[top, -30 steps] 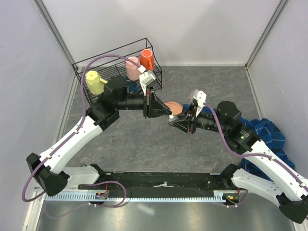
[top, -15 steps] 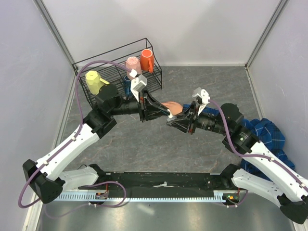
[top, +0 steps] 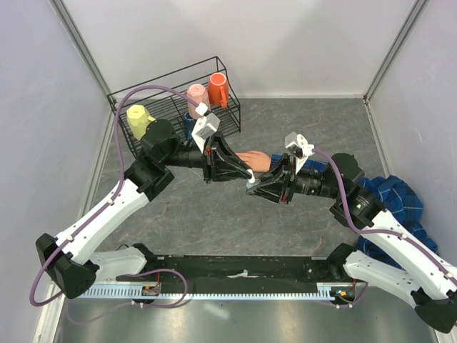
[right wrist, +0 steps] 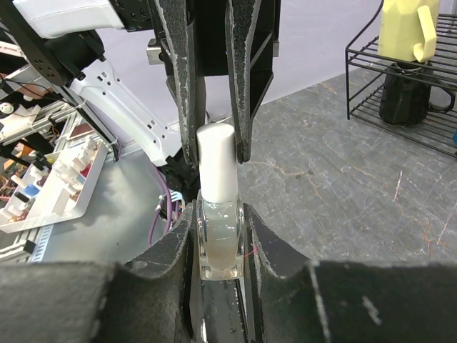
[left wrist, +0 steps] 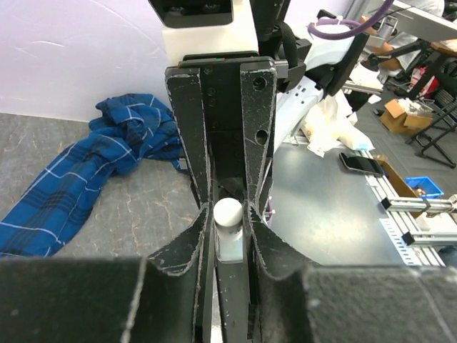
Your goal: Paint the nails
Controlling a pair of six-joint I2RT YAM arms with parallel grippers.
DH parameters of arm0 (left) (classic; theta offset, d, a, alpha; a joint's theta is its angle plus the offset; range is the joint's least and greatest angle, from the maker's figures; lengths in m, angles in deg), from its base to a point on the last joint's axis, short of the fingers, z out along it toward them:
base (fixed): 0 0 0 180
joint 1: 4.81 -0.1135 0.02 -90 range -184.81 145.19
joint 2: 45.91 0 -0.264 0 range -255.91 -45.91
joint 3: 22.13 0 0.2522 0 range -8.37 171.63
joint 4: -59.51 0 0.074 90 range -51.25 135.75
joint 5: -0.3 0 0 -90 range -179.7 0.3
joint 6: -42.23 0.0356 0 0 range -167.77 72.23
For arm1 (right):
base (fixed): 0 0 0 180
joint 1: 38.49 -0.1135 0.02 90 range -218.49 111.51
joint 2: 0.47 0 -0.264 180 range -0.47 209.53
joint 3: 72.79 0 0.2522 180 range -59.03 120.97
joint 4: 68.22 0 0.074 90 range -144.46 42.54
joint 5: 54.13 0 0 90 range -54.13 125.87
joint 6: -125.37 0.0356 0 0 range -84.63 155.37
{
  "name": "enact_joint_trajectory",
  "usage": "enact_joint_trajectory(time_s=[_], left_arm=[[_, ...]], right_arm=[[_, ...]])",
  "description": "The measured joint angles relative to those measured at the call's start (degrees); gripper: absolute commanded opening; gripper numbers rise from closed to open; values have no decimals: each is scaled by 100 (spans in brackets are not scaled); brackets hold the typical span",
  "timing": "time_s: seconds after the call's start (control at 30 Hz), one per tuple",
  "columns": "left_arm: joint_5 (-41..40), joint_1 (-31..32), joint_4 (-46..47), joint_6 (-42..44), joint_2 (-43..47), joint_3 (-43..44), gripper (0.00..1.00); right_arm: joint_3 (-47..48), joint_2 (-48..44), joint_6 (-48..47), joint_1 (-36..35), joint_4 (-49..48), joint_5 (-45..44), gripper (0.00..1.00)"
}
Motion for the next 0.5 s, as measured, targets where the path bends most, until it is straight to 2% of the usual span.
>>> enact_joint_trajectory(time_s=[0.03,0.13,0.23,0.27,0.3,0.4,0.5], left_arm=[[-37,0,-57,13,22,7,37],[-234,0,-356,46,83,35,62],[-494,9,-890,66,109,26,72],[-610,0,-992,66,131,17,85],[-752,-31,-1134,61,181,-2,91],[-1091,-140,-1401,37,459,-33,94],[-1567,-216,-1587,-39,855,-22,88]], right_arm=[[0,-4,-2,-9,13,-2,0],[22,-4,-114,-9,11,-120,0],[225,-44,-332,-4,-13,-372,0],[280,-61,-402,-2,0,-428,0],[369,-94,-533,-2,26,-535,0],[544,-162,-804,-2,127,-739,0],[667,-175,-1067,-2,313,-916,0]])
